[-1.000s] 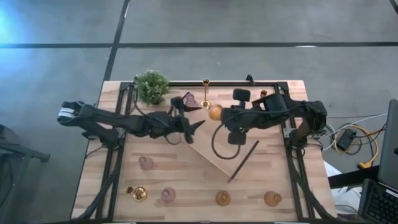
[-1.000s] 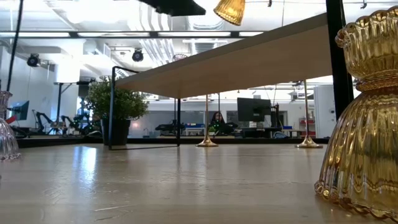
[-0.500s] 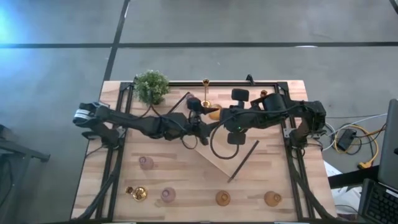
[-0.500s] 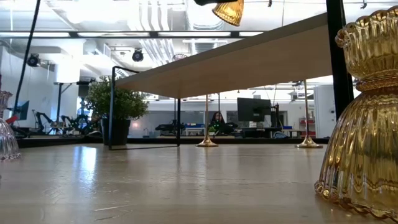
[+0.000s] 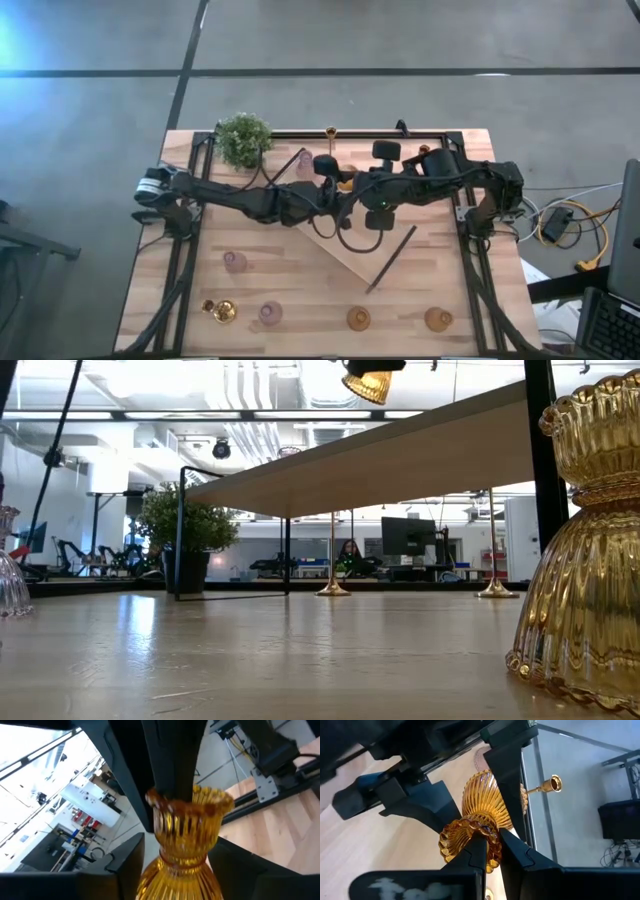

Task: Pick & Place candle stick holders
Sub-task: Put the top yellow candle holder on the shelf

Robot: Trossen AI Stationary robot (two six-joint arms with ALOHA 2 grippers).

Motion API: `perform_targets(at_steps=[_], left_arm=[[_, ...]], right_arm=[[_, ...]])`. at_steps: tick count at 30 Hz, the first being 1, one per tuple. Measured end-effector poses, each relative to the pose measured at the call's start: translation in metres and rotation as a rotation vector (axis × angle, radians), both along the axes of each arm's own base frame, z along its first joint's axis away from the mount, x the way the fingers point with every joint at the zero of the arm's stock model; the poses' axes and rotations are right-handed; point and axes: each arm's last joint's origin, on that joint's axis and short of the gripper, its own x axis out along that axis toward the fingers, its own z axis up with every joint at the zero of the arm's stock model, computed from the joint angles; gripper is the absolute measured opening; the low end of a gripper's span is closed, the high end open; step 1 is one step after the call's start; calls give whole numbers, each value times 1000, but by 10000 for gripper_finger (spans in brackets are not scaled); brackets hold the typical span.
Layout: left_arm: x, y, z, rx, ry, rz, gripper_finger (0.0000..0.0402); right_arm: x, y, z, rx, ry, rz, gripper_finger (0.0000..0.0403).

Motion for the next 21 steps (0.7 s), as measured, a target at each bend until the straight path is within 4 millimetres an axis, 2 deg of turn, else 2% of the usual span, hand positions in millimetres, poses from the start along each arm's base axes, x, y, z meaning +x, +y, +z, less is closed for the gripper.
perform_targets(at_steps=[7, 21], left_arm=[[0, 0, 2, -19, -16, -4, 137], [0, 0, 0, -52, -30, -2, 136]], right_arm=[[0, 0, 0, 8, -1, 4, 19], [0, 1, -1, 43, 6, 22, 19]])
